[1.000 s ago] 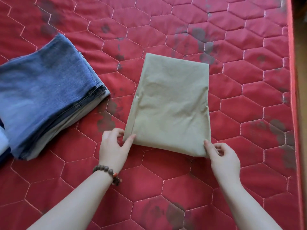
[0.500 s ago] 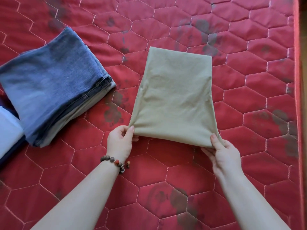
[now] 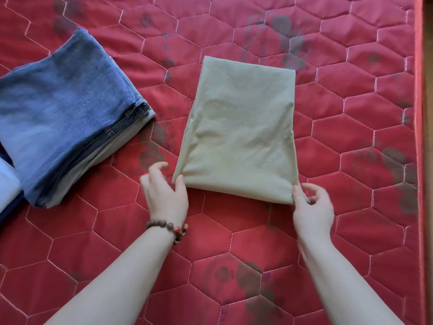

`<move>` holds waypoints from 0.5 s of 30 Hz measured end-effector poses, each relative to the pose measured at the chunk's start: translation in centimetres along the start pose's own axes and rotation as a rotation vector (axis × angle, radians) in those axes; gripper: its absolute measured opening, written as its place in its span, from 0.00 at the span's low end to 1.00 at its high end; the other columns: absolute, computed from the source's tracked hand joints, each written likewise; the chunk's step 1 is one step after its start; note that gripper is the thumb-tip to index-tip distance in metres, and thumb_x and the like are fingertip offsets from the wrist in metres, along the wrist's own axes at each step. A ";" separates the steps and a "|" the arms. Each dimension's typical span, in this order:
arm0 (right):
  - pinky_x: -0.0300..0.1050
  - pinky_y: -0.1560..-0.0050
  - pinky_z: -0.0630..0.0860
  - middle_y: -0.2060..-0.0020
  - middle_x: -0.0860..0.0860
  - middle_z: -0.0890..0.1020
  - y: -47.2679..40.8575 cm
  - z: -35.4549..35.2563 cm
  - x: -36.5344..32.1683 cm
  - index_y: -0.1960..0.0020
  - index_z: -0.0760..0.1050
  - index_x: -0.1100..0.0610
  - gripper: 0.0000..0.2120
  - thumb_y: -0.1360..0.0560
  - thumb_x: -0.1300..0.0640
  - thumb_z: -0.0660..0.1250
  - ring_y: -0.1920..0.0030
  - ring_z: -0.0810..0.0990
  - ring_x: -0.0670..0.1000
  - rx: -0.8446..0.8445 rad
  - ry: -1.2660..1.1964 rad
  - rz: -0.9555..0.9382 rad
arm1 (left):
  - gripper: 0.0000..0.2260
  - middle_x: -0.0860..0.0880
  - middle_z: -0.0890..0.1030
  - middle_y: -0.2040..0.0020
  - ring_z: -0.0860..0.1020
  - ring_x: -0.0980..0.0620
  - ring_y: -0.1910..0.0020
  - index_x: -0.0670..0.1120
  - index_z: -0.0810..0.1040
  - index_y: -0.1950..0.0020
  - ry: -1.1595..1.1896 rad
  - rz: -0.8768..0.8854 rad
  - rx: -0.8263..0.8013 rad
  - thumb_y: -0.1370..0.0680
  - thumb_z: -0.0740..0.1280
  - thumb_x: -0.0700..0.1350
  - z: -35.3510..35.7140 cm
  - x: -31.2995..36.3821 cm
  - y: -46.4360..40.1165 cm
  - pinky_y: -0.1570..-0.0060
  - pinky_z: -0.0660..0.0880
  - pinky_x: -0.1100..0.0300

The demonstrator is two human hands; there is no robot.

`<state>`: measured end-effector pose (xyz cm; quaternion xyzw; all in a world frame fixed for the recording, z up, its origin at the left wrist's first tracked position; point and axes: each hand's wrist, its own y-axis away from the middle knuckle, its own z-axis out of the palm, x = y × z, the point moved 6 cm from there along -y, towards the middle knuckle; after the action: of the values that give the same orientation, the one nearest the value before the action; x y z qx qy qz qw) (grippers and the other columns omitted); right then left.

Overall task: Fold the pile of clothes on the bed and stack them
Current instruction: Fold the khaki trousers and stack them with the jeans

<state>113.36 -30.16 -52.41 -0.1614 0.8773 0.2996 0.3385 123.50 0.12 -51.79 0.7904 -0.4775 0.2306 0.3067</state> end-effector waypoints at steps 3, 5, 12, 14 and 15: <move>0.43 0.38 0.63 0.42 0.60 0.74 1.1 -0.3 -4.6 0.40 0.75 0.61 0.14 0.22 0.56 0.62 0.41 0.71 0.58 0.190 0.330 -0.564 | 0.14 0.39 0.74 0.42 0.70 0.40 0.40 0.42 0.76 0.42 -0.233 0.571 0.094 0.27 0.63 0.39 0.2 4.4 1.2 0.40 0.65 0.49; 0.51 0.32 0.64 0.38 0.61 0.75 2.6 3.7 -6.7 0.37 0.75 0.63 0.18 0.23 0.59 0.58 0.35 0.70 0.59 0.003 0.432 -0.868 | 0.13 0.40 0.76 0.38 0.70 0.40 0.35 0.43 0.79 0.46 -0.290 0.894 -0.107 0.26 0.60 0.40 3.5 6.7 2.8 0.38 0.67 0.45; 0.60 0.25 0.47 0.24 0.50 0.61 -2.0 12.7 -7.0 0.23 0.58 0.53 0.31 0.24 0.42 0.52 0.24 0.57 0.51 -0.366 1.006 -1.129 | 0.22 0.45 0.67 0.26 0.61 0.37 0.26 0.50 0.73 0.30 -0.728 1.056 -0.277 0.23 0.56 0.53 10.9 6.8 -2.0 0.29 0.57 0.39; 0.62 0.25 0.43 0.22 0.47 0.55 -4.5 11.8 -7.6 0.22 0.54 0.48 0.31 0.23 0.38 0.48 0.22 0.52 0.49 -0.339 1.091 -1.141 | 0.25 0.42 0.62 0.23 0.55 0.32 0.25 0.54 0.69 0.27 -0.747 1.024 -0.234 0.23 0.57 0.58 10.8 6.7 -2.4 0.28 0.54 0.36; 0.63 0.26 0.42 0.22 0.46 0.53 -5.8 11.3 -7.9 0.22 0.52 0.47 0.30 0.22 0.38 0.46 0.22 0.50 0.48 -0.301 1.115 -1.098 | 0.26 0.41 0.59 0.23 0.52 0.31 0.25 0.56 0.67 0.26 -0.753 0.991 -0.214 0.24 0.58 0.60 10.8 6.7 -2.4 0.28 0.53 0.35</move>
<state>127.46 -26.81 -56.01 -0.7407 0.6626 0.0805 -0.0764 129.36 -10.74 -55.61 0.4674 -0.8825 0.0021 0.0518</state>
